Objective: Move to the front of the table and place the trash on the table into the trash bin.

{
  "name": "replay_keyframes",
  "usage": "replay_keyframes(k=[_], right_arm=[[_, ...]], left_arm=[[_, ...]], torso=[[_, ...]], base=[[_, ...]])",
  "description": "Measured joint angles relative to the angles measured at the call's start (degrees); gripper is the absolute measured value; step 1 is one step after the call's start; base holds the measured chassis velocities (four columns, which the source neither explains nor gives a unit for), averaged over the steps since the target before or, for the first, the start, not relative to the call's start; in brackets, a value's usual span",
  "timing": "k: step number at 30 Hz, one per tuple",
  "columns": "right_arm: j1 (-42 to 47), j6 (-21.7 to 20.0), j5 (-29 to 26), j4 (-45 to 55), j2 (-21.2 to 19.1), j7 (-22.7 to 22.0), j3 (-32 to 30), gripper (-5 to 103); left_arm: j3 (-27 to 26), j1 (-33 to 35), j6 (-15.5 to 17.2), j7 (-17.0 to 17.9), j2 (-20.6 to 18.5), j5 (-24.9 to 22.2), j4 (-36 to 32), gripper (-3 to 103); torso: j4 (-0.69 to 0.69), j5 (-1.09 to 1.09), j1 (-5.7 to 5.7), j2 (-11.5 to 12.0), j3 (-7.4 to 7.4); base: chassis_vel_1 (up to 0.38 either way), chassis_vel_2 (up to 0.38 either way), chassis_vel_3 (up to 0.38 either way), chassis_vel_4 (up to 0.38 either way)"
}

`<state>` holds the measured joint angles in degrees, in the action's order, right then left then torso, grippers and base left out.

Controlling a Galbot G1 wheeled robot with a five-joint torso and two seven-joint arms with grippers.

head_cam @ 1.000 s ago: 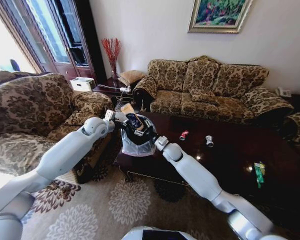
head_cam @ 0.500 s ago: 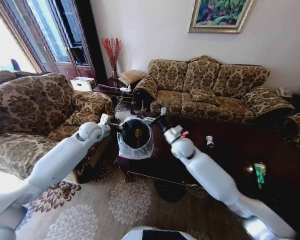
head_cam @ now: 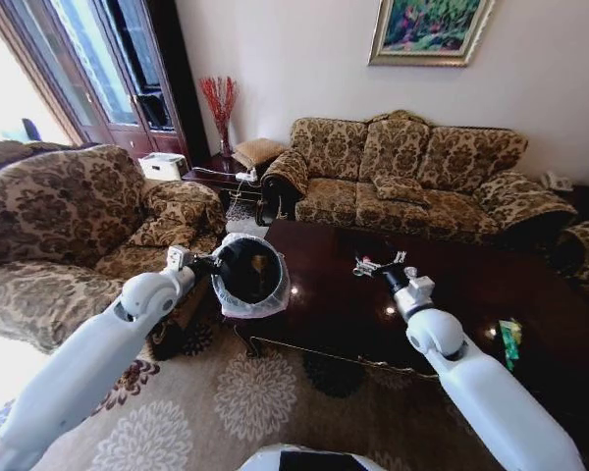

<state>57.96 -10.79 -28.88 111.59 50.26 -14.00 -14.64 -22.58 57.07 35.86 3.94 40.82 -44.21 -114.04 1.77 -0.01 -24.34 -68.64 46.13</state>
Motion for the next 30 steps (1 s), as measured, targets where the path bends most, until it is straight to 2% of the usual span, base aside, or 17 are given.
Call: replay_keyframes(k=[14,26,30], right_arm=[[-0.7,-1.4,-0.5,0.4,-0.2,0.8,1.2,100],[-0.2,0.3,-0.2,0.1,-0.2,3.2,1.4,100],[0.0,0.8,0.9,0.0,-0.3,4.3,1.8,100]], left_arm=[[-4.6,5.9,-1.1,-1.7,-0.6,1.3,-2.4,0],[-6.2,8.8,-1.1,-1.4,-1.0,1.4,-5.3,0],[-7.1,10.1,-1.1,-1.3,-1.0,1.4,-6.0,0]], torso=[[0.01,-0.01,-0.01,0.0,0.0],[-0.02,0.04,-0.02,0.0,0.01],[-0.01,-0.01,-0.03,0.0,0.01]], base=[[-0.056,-0.052,0.059,0.059],[-0.26,-0.268,0.256,0.259],[-0.33,-0.332,0.309,0.319]])
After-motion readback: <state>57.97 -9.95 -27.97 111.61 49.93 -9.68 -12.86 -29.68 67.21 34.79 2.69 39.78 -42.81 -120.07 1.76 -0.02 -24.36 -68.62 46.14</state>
